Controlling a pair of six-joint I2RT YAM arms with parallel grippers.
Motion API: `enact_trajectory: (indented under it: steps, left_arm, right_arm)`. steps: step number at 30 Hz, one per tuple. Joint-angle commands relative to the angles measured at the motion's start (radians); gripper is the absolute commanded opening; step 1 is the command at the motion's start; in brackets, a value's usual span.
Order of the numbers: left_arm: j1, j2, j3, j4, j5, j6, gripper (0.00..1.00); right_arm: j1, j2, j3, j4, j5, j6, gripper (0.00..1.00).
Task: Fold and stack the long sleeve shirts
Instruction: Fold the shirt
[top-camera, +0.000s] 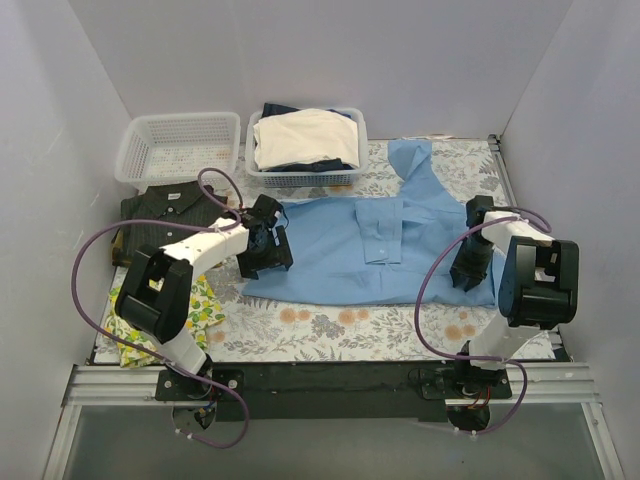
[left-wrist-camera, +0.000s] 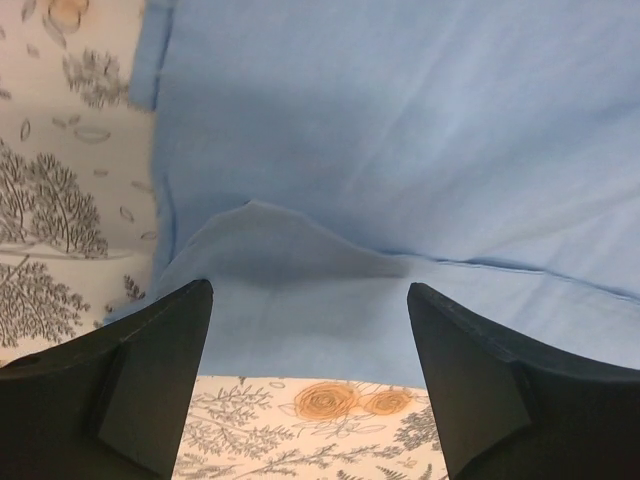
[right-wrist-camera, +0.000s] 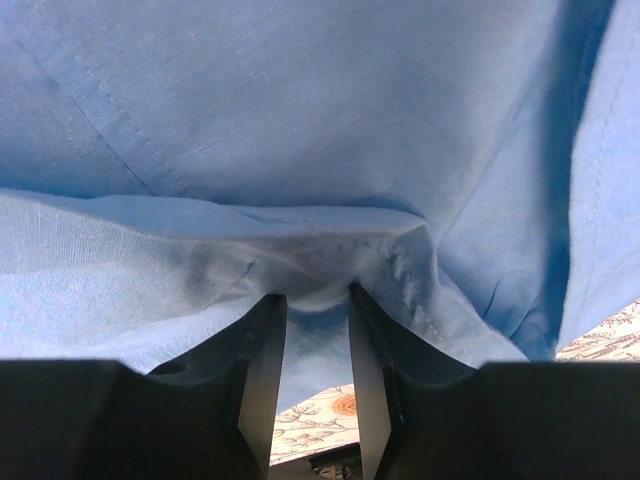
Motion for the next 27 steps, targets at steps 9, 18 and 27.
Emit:
enact_trajectory:
  steps: [9,18,27]
  left_arm:
    - [-0.004,-0.114,-0.045,-0.043,0.071,-0.033,0.79]
    - [-0.106,-0.032,0.228,0.186,0.239,0.175,0.83]
    - [-0.295,0.375,0.615,0.259,0.210,0.245,0.84]
  right_arm:
    - [-0.008,-0.045,0.167,-0.038,-0.066,-0.023,0.40]
    - [0.021,-0.131,0.281,-0.059,-0.083,-0.057,0.47]
    - [0.041,-0.161,0.334,-0.035,-0.110,-0.079,0.50]
